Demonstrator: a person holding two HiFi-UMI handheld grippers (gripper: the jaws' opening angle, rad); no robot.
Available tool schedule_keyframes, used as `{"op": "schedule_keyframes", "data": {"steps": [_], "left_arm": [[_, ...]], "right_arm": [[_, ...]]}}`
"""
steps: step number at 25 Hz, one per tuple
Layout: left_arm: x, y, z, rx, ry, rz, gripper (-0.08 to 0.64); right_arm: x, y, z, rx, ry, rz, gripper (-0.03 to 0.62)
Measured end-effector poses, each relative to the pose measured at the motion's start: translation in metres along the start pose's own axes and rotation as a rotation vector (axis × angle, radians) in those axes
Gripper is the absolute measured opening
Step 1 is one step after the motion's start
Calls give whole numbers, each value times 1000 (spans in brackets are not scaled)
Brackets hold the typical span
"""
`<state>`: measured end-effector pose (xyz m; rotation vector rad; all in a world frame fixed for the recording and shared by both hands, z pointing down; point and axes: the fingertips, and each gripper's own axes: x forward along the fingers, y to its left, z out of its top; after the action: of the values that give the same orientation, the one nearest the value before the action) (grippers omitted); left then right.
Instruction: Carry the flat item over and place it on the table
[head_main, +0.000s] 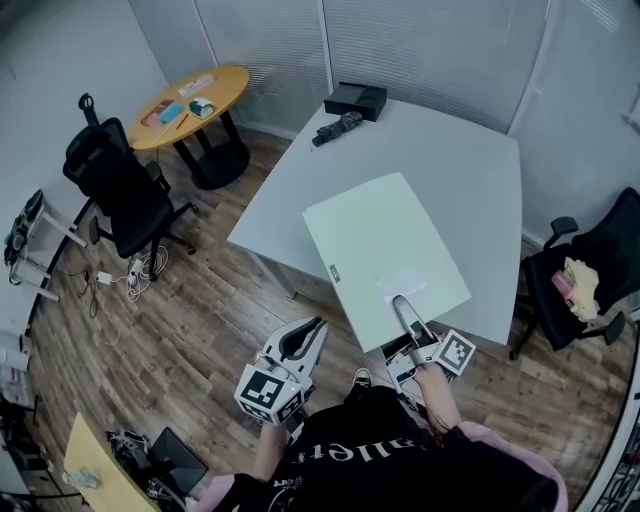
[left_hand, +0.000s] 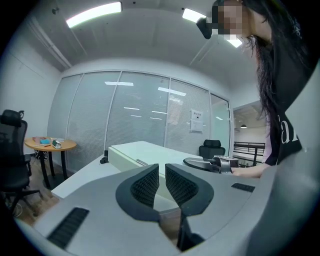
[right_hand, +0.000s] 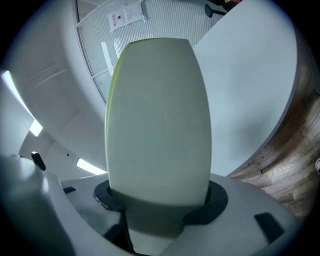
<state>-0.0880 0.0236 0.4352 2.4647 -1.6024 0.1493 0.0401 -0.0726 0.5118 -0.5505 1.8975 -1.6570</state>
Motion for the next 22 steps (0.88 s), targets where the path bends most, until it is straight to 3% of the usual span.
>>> {"op": "schedule_keyframes", "data": {"steps": [10,22], "left_arm": [[43,29,9,28,53,44,58],[75,32,1,4,94,-40,58]], "right_arm": [[36,-33,40,53,-14,-14,285],[29,-48,53,50,-72,-76,285]]}}
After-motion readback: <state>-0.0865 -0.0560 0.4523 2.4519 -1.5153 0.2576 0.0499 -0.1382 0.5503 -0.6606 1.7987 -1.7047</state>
